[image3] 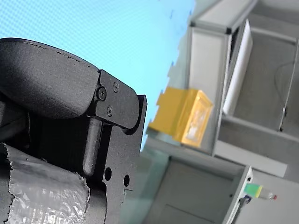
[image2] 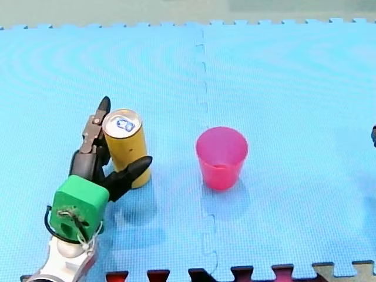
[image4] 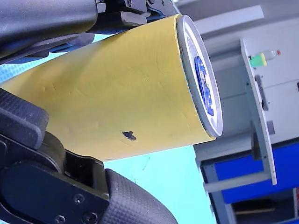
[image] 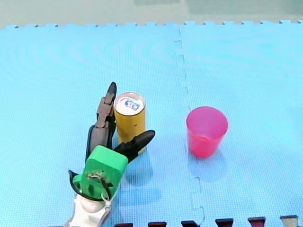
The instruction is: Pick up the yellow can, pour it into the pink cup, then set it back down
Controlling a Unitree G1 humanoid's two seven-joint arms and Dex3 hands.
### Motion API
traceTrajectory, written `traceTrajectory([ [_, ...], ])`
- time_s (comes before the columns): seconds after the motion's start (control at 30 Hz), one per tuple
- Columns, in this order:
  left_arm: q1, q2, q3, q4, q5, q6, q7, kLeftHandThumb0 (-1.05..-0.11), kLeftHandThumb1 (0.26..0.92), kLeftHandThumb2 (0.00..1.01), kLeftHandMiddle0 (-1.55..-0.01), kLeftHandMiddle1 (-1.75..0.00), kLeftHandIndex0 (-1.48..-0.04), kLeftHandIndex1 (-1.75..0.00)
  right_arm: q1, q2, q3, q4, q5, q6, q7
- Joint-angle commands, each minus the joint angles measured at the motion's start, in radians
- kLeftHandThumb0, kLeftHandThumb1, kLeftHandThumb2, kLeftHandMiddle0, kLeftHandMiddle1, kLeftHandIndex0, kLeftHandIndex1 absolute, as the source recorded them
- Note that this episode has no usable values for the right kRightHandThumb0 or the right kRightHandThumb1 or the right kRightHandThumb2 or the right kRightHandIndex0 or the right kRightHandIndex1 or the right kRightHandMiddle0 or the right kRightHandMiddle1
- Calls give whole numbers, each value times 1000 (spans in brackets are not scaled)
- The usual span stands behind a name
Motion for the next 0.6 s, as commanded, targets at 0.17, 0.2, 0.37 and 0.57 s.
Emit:
traceTrajectory([
  [0.17,-6,-1,2,-15,-11,19,-21,-1048,837,9,-229,-4,-158,0,8,-6,-2,-5,7,-7,6],
  [0.2,-6,-2,1,-17,-11,23,-22,-1048,838,9,-230,-4,-158,0,8,-6,-2,-5,7,-8,6],
  [0.37,-7,-2,-2,-24,-9,35,-23,-1048,839,7,-238,-7,-159,0,10,-5,-3,-6,10,-10,10],
  [0.57,-4,-3,-4,-31,-9,38,-24,-1048,842,6,-243,-9,-159,-1,11,-6,-4,-6,11,-11,13],
])
